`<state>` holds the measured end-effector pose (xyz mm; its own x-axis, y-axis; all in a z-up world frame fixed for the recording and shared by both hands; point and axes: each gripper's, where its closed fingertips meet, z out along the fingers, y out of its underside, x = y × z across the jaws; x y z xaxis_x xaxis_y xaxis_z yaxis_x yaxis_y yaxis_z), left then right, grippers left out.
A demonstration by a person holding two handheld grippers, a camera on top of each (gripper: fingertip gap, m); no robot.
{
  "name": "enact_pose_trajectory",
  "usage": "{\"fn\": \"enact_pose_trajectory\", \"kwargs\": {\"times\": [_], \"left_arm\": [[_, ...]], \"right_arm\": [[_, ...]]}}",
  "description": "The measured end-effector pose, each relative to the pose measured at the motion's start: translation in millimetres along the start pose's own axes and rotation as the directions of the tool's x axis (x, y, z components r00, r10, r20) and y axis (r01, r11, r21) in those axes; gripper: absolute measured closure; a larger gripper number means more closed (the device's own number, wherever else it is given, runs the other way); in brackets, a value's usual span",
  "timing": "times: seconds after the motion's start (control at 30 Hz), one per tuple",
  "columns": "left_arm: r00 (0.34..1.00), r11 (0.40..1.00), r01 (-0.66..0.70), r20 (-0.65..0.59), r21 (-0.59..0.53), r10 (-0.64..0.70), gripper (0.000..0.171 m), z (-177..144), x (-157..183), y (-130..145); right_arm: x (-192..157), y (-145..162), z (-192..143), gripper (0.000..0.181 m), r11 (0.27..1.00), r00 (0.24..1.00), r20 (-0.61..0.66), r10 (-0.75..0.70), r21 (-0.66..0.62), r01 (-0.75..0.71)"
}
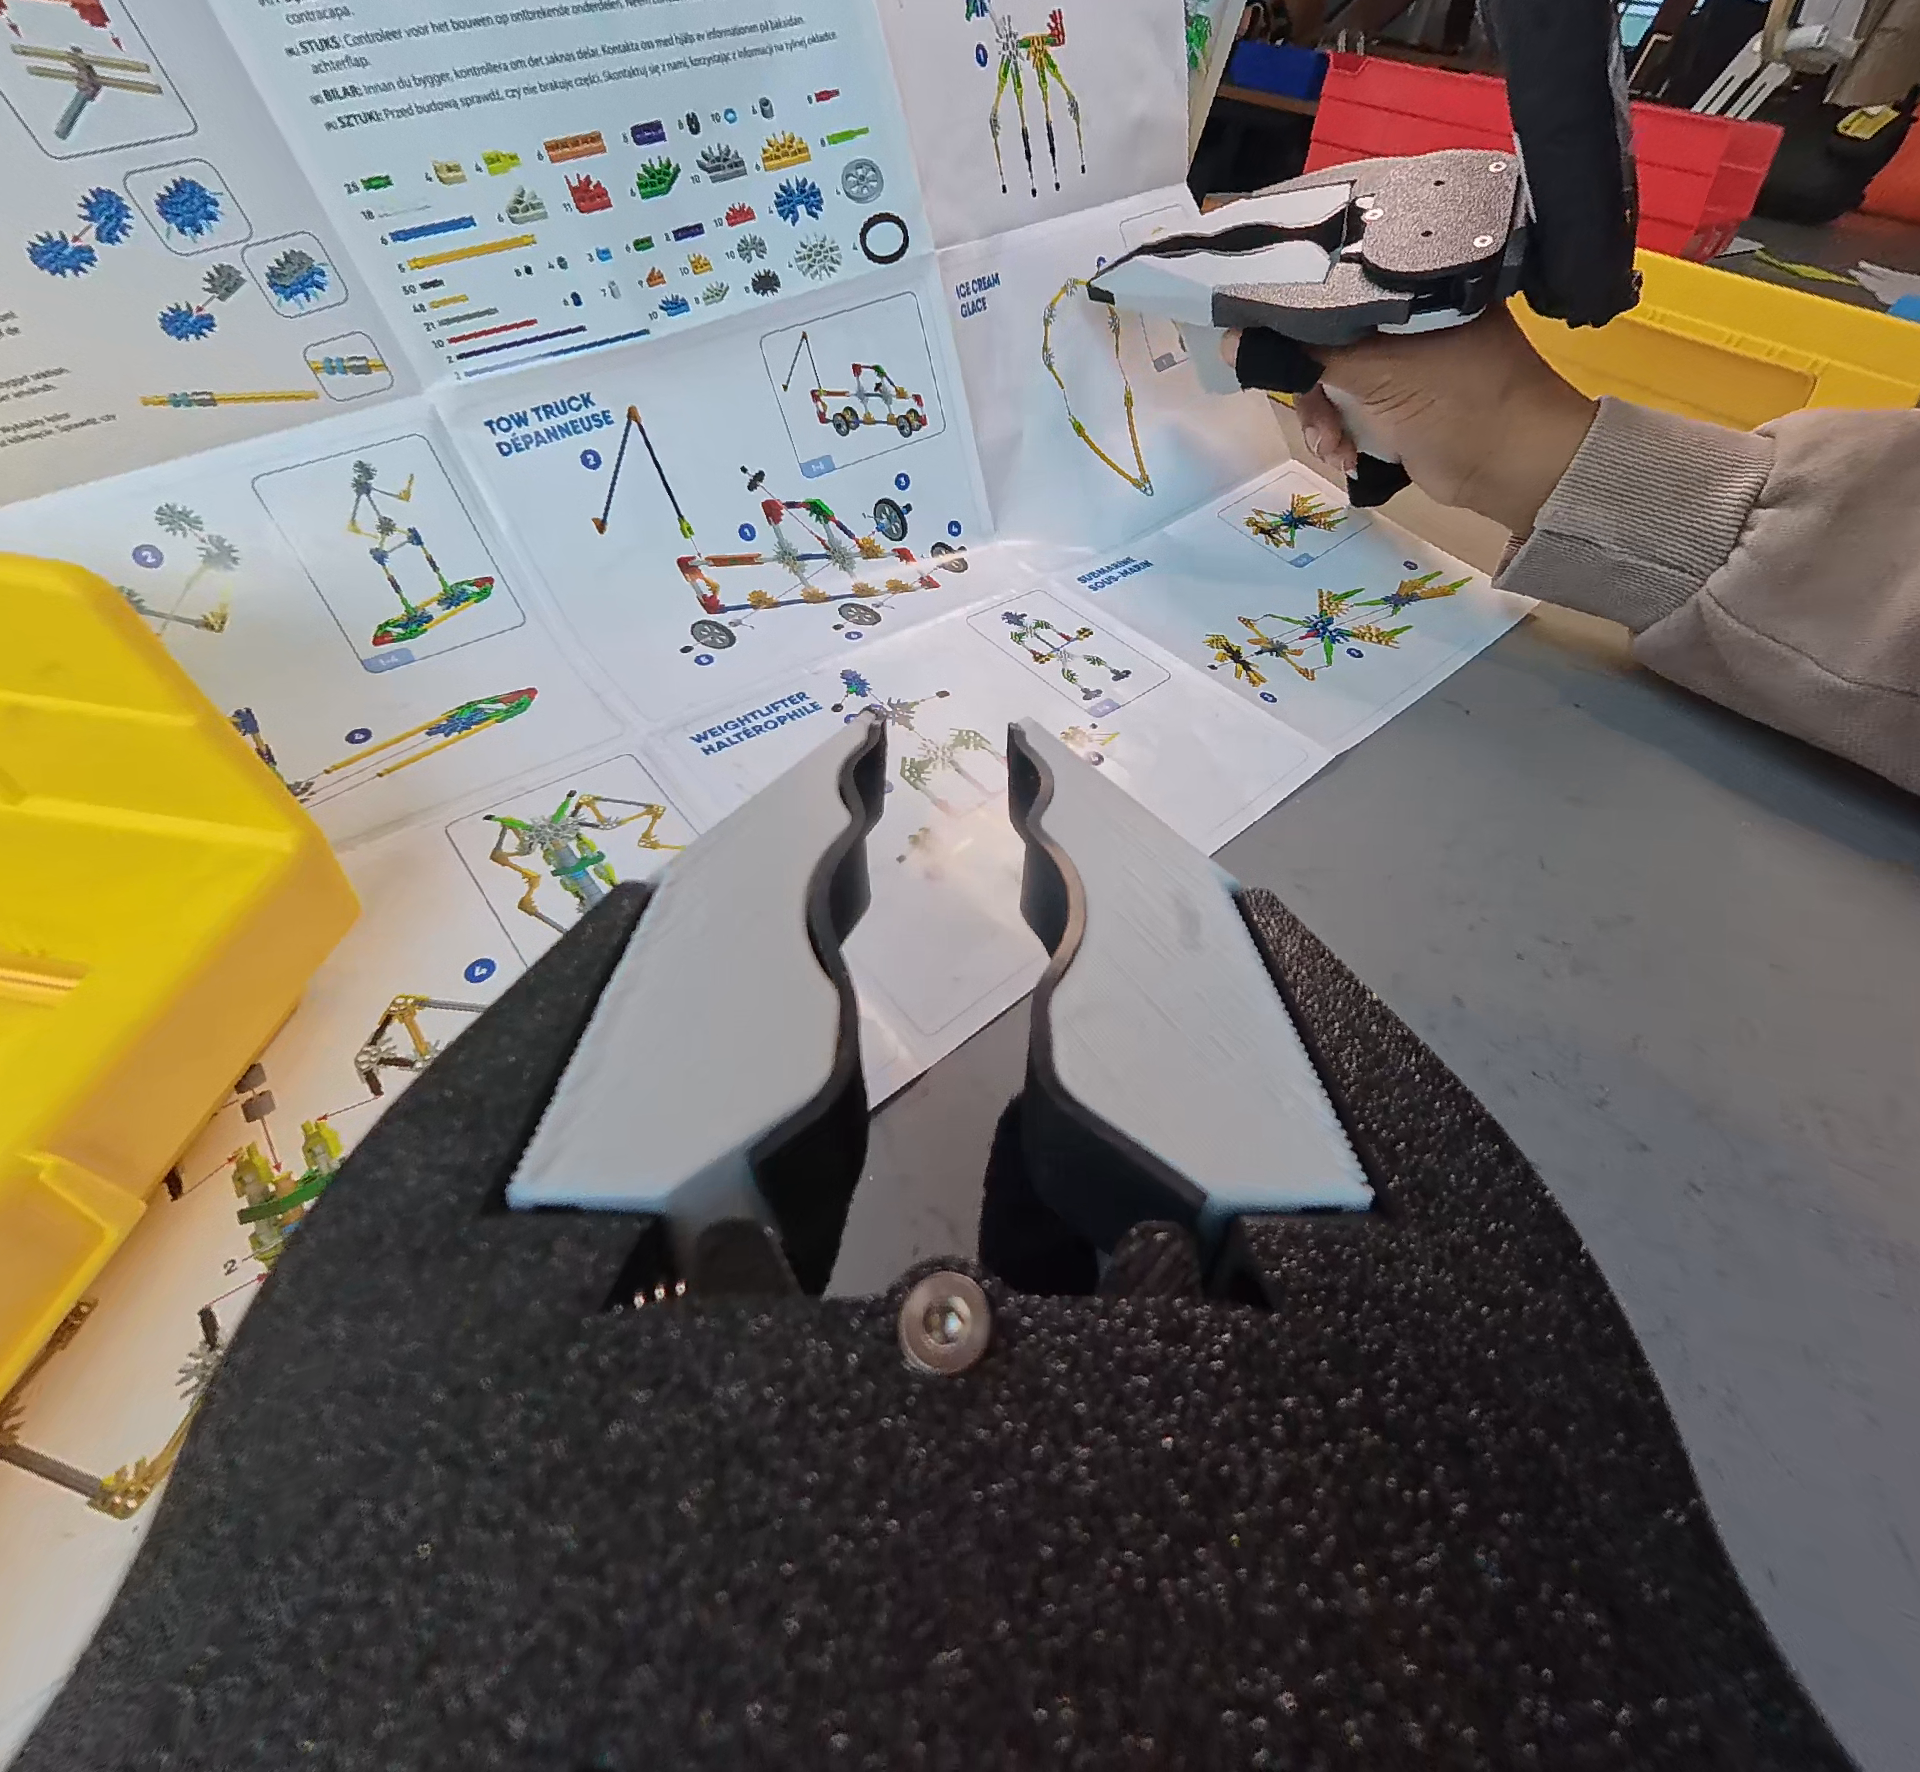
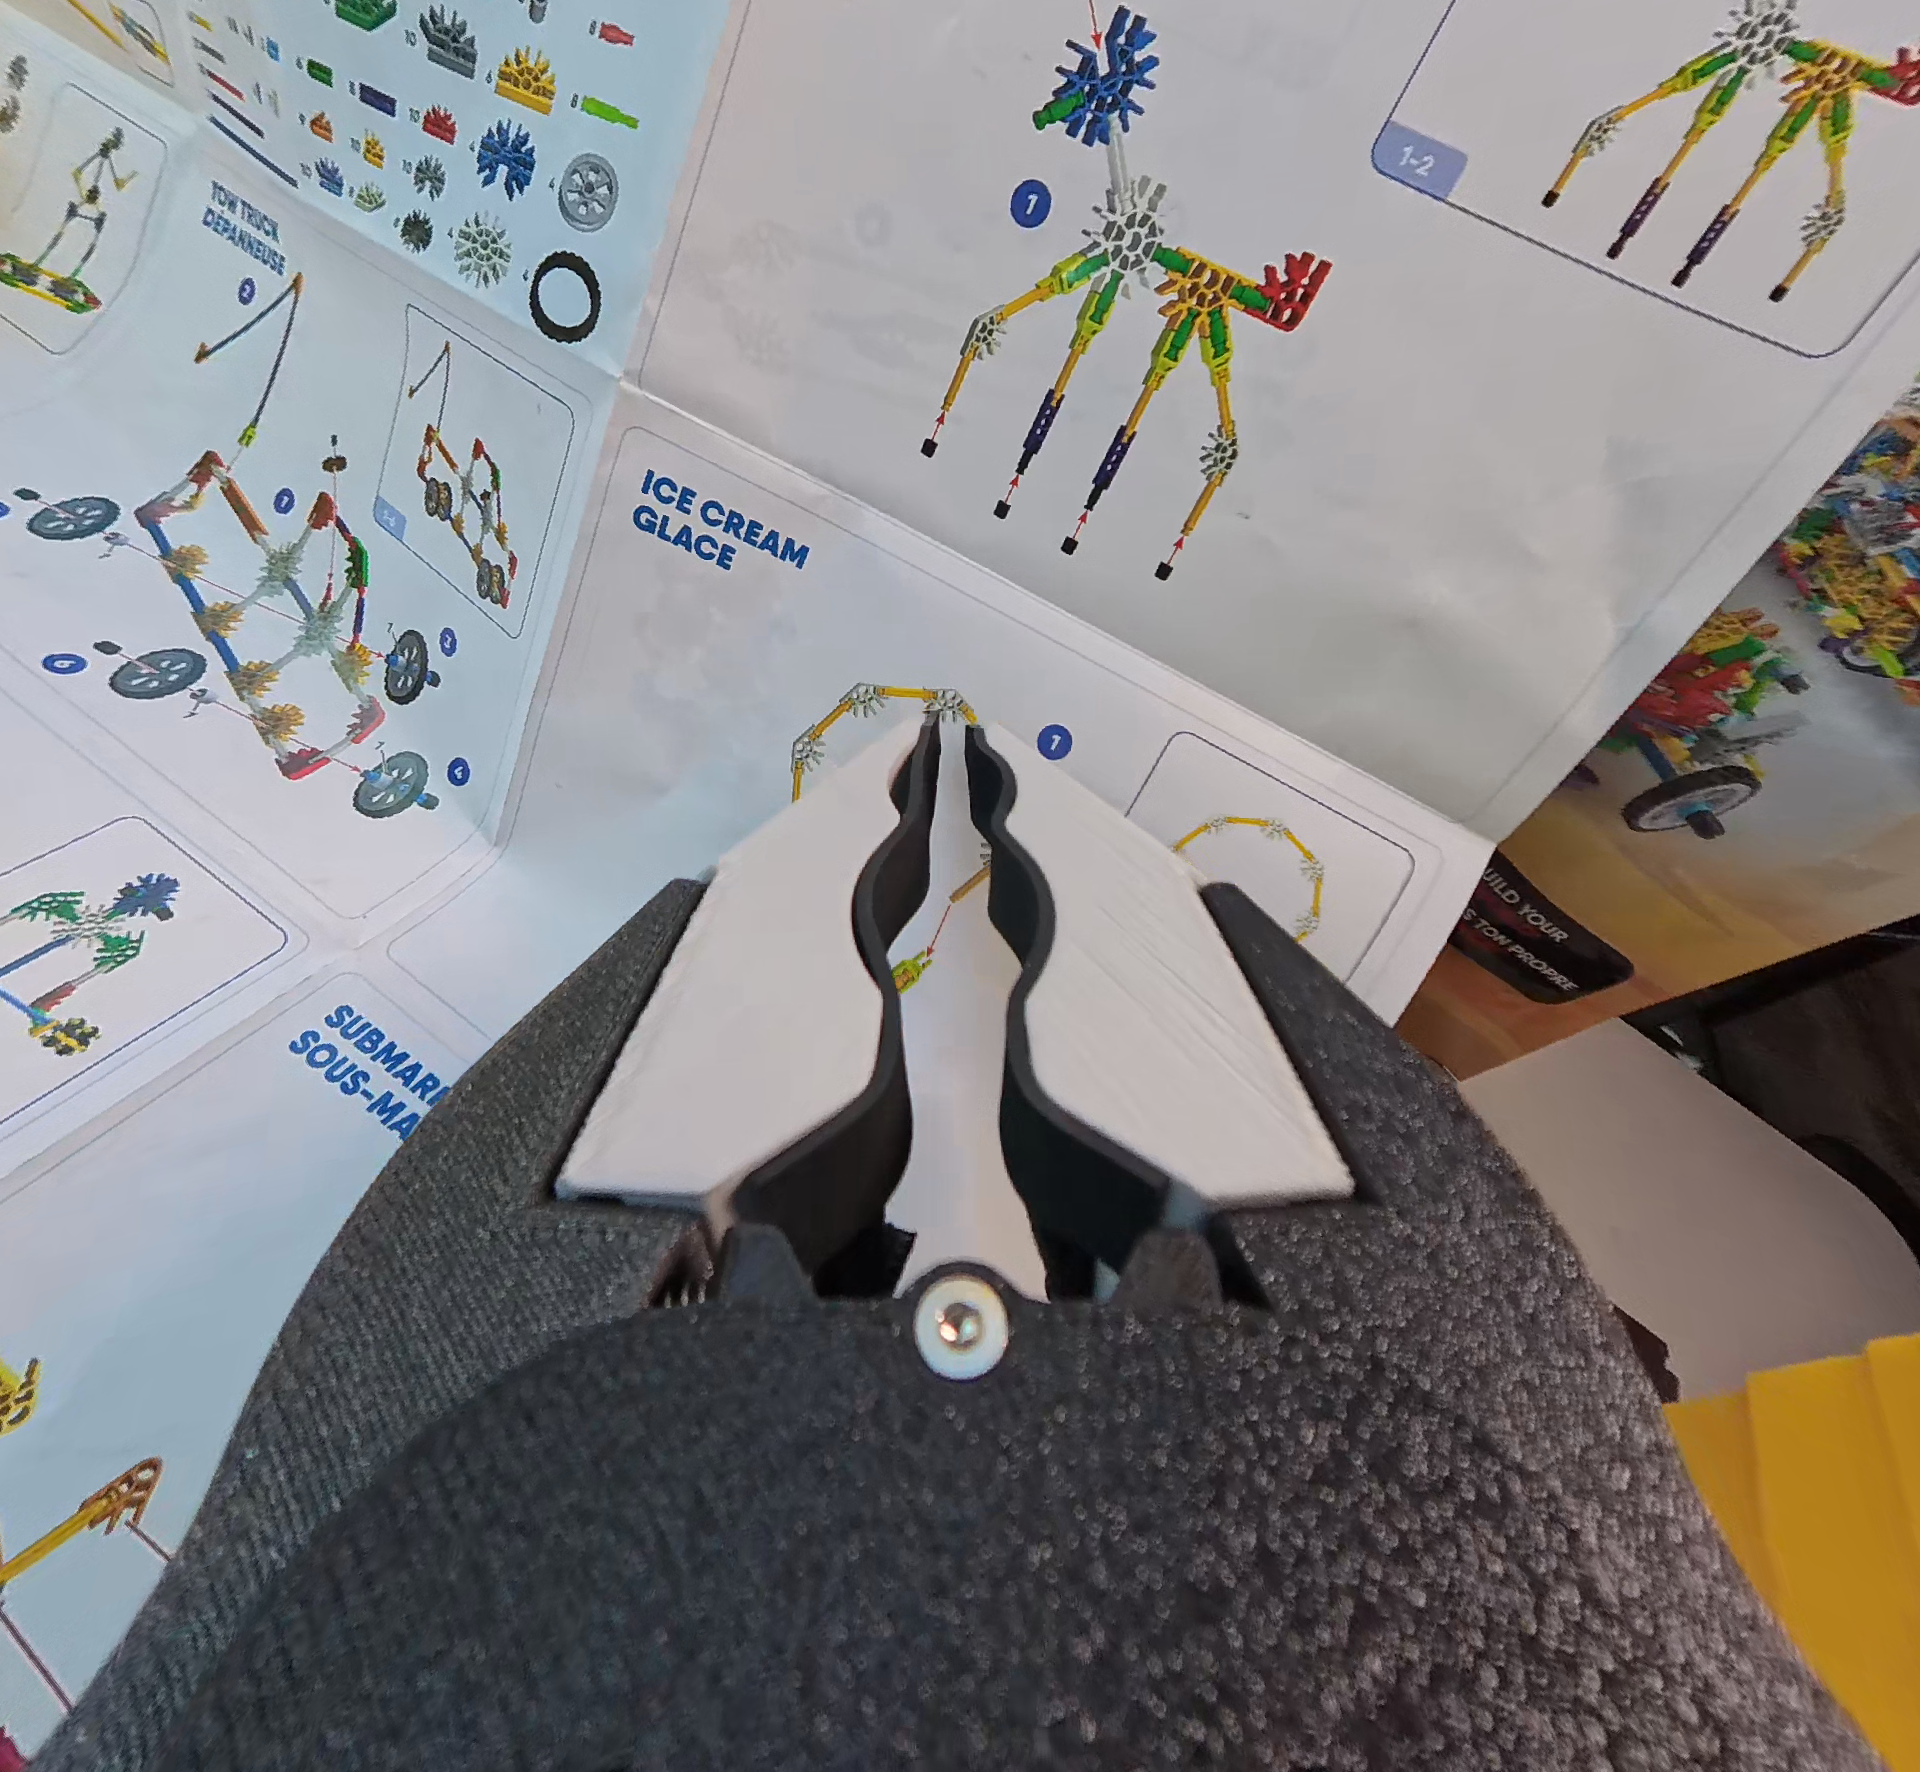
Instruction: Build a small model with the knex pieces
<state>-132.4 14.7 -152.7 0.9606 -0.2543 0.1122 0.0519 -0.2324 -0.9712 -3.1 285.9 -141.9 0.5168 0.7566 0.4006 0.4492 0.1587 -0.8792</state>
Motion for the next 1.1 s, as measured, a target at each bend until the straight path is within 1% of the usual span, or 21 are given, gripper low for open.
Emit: {"fn": "enact_pose_trajectory", "kwargs": {"times": [0.17,0.37,0.67,0.83,0.93,1.1], "left_arm": [[1.000,1.000,0.010,0.010,0.008,-0.010,0.147,-0.2,-2.0,-1.5],[1.000,1.000,0.009,0.010,0.002,-0.009,0.146,0.7,-1.3,-0.6],[1.000,1.000,0.006,0.005,-0.002,-0.006,0.146,1.3,0.8,-0.5],[1.000,1.000,0.015,0.004,-0.017,-0.015,0.146,2.3,0.7,1.4],[1.000,1.000,0.012,0.010,-0.015,-0.012,0.146,2.5,0.7,1.0],[1.000,1.000,-0.001,0.015,-0.018,0.002,0.146,2.5,1.6,0.9]], "right_arm": [[7.0,3.6,-3.8,0.180,1.000,1.000,0.002,-0.008,-0.016,0.008],[26.1,12.0,-14.8,0.181,0.996,0.997,0.004,0.075,-0.036,-0.075],[17.9,16.6,-12.4,0.181,0.997,0.999,0.022,0.044,-0.063,-0.043],[11.4,27.5,-12.6,0.181,0.990,0.993,0.077,0.086,-0.118,-0.077],[9.6,34.2,-11.4,0.181,0.988,0.994,0.079,0.080,-0.137,-0.069],[9.1,35.1,-10.9,0.181,0.988,0.994,0.077,0.082,-0.138,-0.071]]}}
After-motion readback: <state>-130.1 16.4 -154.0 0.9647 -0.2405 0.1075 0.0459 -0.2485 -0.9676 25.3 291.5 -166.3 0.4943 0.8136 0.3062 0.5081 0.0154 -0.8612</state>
